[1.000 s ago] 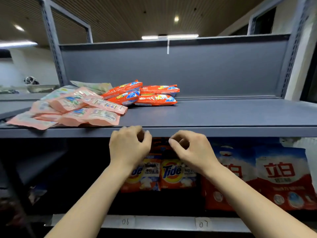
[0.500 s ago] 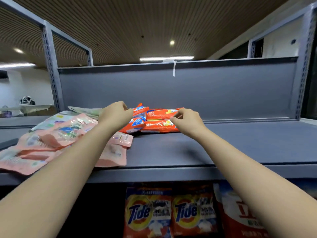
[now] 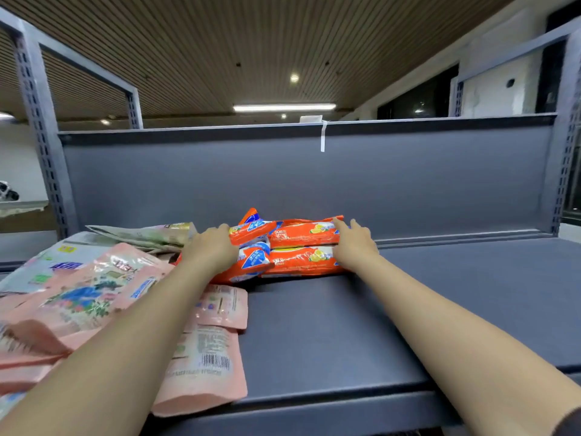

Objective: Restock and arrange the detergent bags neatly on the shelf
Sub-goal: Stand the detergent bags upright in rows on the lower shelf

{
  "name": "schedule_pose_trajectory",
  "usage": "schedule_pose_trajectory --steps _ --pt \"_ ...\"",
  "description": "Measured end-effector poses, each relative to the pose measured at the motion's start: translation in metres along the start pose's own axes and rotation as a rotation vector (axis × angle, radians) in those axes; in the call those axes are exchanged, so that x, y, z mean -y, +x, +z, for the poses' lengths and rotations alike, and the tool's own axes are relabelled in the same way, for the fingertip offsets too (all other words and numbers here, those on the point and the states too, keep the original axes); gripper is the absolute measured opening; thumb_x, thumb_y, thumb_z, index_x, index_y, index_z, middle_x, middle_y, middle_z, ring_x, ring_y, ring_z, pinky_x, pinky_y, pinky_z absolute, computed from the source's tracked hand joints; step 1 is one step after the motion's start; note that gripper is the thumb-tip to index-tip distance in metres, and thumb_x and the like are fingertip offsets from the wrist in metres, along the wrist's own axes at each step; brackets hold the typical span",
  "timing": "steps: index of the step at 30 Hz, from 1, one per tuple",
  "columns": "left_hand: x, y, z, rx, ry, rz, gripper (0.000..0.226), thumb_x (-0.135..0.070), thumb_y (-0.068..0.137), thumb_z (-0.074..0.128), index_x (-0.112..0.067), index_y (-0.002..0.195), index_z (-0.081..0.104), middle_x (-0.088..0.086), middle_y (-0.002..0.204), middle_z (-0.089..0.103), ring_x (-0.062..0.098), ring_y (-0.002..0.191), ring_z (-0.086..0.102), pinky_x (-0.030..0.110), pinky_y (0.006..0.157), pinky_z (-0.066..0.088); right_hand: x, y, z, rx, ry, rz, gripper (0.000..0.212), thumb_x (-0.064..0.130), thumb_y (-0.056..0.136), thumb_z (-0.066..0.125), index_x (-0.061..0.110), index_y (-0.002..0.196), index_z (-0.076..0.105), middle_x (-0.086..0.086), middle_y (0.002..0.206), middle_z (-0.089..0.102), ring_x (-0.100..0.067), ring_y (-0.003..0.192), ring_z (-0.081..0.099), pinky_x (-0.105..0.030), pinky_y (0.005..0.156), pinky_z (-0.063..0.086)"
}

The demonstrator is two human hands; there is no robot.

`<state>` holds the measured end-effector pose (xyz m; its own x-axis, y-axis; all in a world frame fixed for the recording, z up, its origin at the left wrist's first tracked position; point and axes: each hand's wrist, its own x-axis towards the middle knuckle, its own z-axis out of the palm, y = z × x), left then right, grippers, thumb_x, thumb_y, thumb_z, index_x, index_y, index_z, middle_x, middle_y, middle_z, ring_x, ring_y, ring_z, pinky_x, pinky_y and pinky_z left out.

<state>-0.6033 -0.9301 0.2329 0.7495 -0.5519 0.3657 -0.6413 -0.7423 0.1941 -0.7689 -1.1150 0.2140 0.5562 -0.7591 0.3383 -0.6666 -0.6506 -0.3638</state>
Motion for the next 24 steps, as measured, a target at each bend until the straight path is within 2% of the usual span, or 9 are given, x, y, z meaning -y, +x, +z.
schedule_pose_trajectory --steps 2,5,10,13,16,18,19,21,24 --pt "0.003 0.004 0.010 -0.036 -0.011 -0.012 0.043 -0.031 0.094 0.042 -0.026 0.136 0.038 0.006 0.132 0.051 0.031 0.119 0.048 0.047 0.094 0.043 -0.003 0.007 0.005 -0.055 -0.124 0.020 0.067 0.011 0.092 0.046 0.030 0.151 0.018 -0.009 0.141 0.039 -0.030 0.129 0.032 -0.040 0.100 0.036" --pt "0.001 0.005 0.019 -0.097 0.017 -0.033 0.033 -0.032 0.098 0.038 -0.028 0.130 0.043 0.005 0.127 0.052 0.031 0.120 0.046 0.055 0.095 0.040 -0.006 0.013 0.006 -0.136 -0.209 0.018 0.053 0.017 0.094 0.050 0.028 0.144 0.035 -0.006 0.130 0.047 -0.027 0.121 0.039 -0.036 0.097 0.037" --pt "-0.007 0.003 0.018 -0.217 0.048 0.016 0.022 -0.023 0.096 0.044 -0.020 0.114 0.055 0.006 0.114 0.060 0.027 0.109 0.052 0.045 0.097 0.038 -0.003 0.004 -0.001 -0.236 -0.198 -0.054 0.040 0.026 0.091 0.060 0.019 0.129 0.050 -0.007 0.125 0.052 -0.025 0.115 0.048 -0.035 0.090 0.042" --pt "-0.015 -0.003 0.015 -0.383 0.025 0.088 0.018 -0.019 0.095 0.042 -0.018 0.103 0.058 0.004 0.108 0.063 0.028 0.106 0.053 0.049 0.104 0.030 -0.001 -0.008 -0.008 -0.313 -0.162 -0.064 0.035 0.024 0.091 0.059 0.021 0.125 0.052 -0.006 0.121 0.053 -0.024 0.112 0.049 -0.034 0.080 0.042" --pt "-0.026 -0.010 0.008 -0.572 0.015 0.334 0.022 -0.021 0.094 0.039 -0.015 0.091 0.060 0.004 0.094 0.065 0.031 0.094 0.058 0.051 0.096 0.035 0.005 -0.024 -0.018 -0.395 -0.096 -0.084 0.028 0.018 0.091 0.052 0.019 0.118 0.056 -0.007 0.115 0.050 -0.026 0.107 0.048 -0.033 0.073 0.034" --pt "-0.037 -0.019 -0.002 -0.656 0.037 0.564 0.026 -0.026 0.084 0.037 -0.015 0.080 0.060 0.004 0.080 0.064 0.031 0.074 0.061 0.041 0.072 0.044 0.008 -0.036 -0.023 -0.433 -0.074 -0.123 0.027 0.020 0.089 0.050 0.019 0.114 0.059 -0.007 0.111 0.050 -0.027 0.105 0.048 -0.033 0.074 0.031" --pt "-0.044 -0.025 -0.007 -0.654 0.043 0.662 0.026 -0.029 0.079 0.037 -0.015 0.077 0.059 0.004 0.075 0.063 0.031 0.067 0.059 0.036 0.063 0.042 0.009 -0.043 -0.026 -0.436 -0.055 -0.138 0.028 0.022 0.088 0.051 0.019 0.114 0.060 -0.008 0.110 0.051 -0.028 0.104 0.049 -0.033 0.075 0.033" --pt "-0.054 -0.039 -0.015 -0.587 0.026 0.780 0.025 -0.035 0.071 0.042 -0.016 0.074 0.059 0.001 0.072 0.061 0.031 0.067 0.058 0.030 0.058 0.035 0.007 -0.058 -0.032 -0.406 0.018 -0.128 0.031 0.024 0.085 0.053 0.021 0.115 0.062 -0.007 0.108 0.052 -0.029 0.103 0.052 -0.034 0.075 0.037" --pt "-0.057 -0.048 -0.022 -0.258 -0.142 0.743 0.040 -0.060 0.065 0.048 -0.022 0.075 0.057 -0.007 0.080 0.056 0.017 0.075 0.053 0.031 0.060 0.034 0.000 -0.080 -0.038 -0.347 0.059 -0.095 0.029 0.024 0.082 0.056 0.022 0.109 0.065 -0.003 0.106 0.055 -0.028 0.100 0.057 -0.030 0.069 0.036"
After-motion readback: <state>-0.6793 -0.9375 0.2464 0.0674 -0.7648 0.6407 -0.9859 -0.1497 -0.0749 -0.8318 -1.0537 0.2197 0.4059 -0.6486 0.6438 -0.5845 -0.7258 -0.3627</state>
